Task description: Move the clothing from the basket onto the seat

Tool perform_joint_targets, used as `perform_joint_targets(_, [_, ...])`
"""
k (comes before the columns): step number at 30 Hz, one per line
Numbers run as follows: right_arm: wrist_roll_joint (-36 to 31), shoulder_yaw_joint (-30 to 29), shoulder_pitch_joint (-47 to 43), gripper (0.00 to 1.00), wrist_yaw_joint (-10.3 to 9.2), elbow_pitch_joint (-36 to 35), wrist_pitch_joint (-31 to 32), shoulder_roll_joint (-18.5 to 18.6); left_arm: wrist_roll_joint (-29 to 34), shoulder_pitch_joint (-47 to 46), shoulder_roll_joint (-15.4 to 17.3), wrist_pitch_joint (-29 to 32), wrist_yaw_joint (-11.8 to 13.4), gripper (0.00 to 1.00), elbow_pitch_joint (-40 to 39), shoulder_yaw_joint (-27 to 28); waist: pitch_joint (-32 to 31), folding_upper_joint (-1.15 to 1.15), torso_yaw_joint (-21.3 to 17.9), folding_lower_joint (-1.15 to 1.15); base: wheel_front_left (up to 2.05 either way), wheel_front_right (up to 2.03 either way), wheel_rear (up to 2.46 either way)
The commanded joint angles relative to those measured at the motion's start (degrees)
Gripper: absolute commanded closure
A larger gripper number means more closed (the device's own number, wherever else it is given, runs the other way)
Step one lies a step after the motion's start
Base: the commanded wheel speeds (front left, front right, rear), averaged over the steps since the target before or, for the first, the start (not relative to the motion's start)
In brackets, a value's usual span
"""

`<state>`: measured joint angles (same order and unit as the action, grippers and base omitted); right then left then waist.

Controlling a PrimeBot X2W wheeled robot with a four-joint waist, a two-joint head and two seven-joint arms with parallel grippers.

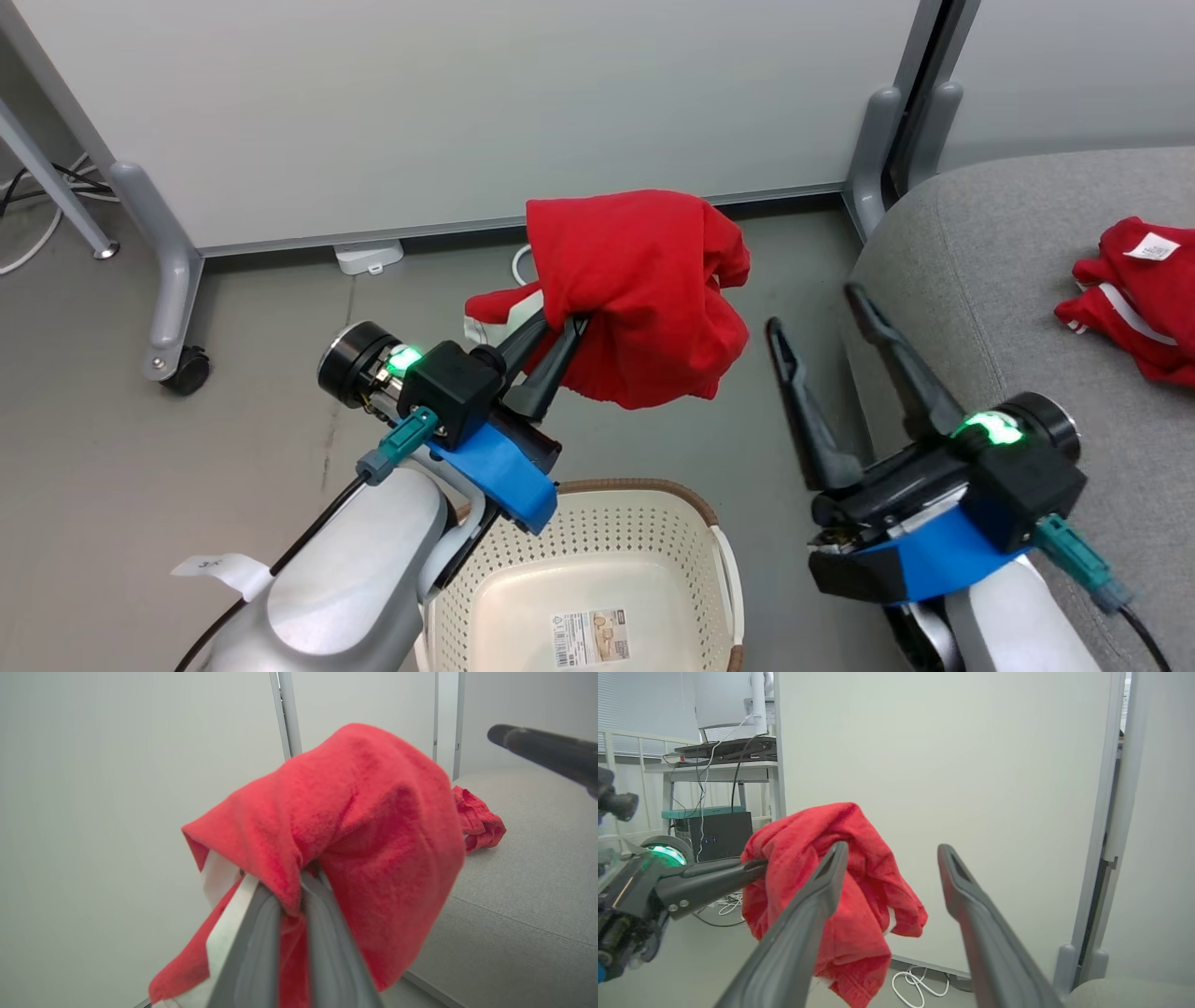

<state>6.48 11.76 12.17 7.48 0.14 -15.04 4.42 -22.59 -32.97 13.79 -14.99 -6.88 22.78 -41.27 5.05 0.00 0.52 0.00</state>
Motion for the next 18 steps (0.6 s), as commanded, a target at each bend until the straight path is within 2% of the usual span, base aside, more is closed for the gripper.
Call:
perform_joint_targets(1, [0.36, 1.42, 1.01, 0.0, 0.03, -0.31, -0.22, 0.58, 0.45, -0.3, -0.24, -0.29, -0.23, 1.0, 0.13, -0.01, 0.06, 0.0, 0.17, 0.0, 0.0, 0.0, 0.0])
perform_joint_targets(9, [0.77, 9.49, 5.83, 0.0, 0.02, 4.95, -0.22, 2.38, 1.54, -1.89, -1.55, -0.29, -0.35, 1.0, -0.12, -0.95, 1.12, 0.0, 1.58, 0.0, 0.0, 0.0, 0.0])
perform_joint_targets(18, [-0.33, 12.28, 11.81, 0.0, 0.03, 15.29, -0.22, 1.16, 2.39, -2.37, -3.2, -0.29, -0.59, 1.0, -0.3, -2.59, 2.56, 0.0, 2.93, 0.0, 0.0, 0.0, 0.0])
